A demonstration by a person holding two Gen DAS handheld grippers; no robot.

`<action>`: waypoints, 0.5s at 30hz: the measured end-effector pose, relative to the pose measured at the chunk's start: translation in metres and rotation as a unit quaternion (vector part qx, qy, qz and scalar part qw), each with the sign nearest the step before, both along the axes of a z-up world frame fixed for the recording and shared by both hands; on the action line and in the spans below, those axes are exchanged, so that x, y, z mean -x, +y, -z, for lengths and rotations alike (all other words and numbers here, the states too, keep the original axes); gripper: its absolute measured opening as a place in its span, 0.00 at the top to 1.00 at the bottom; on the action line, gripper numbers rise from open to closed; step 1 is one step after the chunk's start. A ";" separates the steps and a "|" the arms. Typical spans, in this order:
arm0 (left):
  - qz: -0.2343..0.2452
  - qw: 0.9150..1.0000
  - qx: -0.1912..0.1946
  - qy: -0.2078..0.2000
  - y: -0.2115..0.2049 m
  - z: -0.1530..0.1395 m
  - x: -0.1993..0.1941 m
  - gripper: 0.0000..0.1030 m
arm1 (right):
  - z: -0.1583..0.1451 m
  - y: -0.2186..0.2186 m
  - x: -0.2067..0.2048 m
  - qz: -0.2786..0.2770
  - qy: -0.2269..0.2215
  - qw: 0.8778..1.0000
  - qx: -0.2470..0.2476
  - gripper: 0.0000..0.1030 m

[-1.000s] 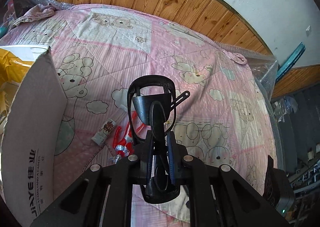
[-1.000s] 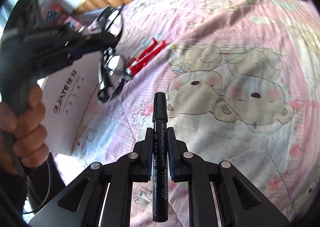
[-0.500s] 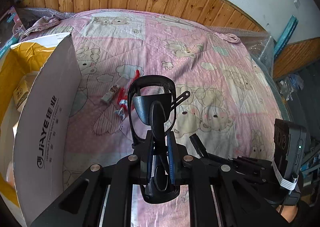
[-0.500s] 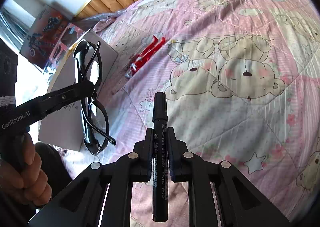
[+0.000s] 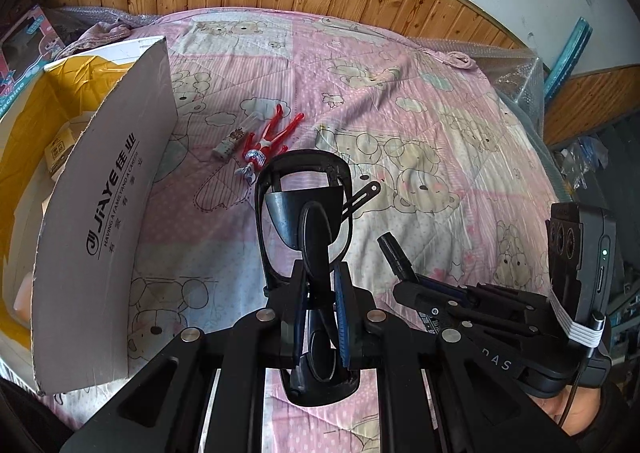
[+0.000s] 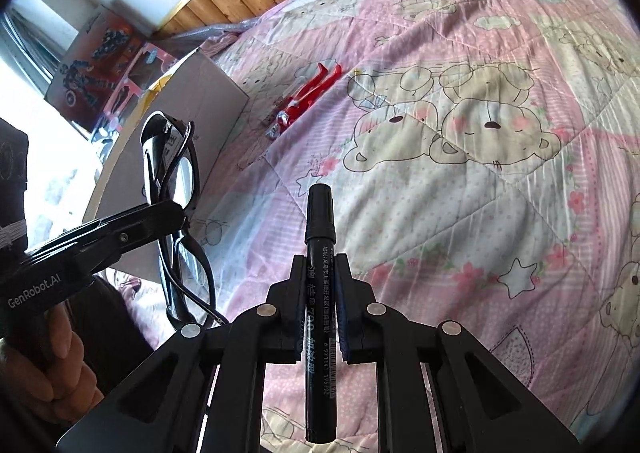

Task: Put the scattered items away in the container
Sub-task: 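Lift the glasses with the left tool while the right tool lifts the marker, then carry the glasses with the left tool while the right tool carries the marker over the box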

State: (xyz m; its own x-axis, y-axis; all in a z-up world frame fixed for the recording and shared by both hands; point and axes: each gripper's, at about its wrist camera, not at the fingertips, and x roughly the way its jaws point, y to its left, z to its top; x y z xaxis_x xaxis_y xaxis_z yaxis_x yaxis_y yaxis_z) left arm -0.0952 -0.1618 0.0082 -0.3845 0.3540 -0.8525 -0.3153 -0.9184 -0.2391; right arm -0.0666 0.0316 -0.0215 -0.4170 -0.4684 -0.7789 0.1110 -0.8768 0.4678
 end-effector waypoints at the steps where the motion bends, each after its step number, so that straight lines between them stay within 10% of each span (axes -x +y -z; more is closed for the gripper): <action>1: -0.001 1.000 0.005 0.003 -0.001 -0.002 -0.002 0.87 | 0.000 -0.001 -0.001 0.000 0.001 1.000 -0.001 0.87; 15: -0.014 0.999 0.028 0.035 -0.019 -0.021 -0.027 0.87 | -0.010 -0.015 -0.020 -0.007 0.014 1.000 -0.012 0.87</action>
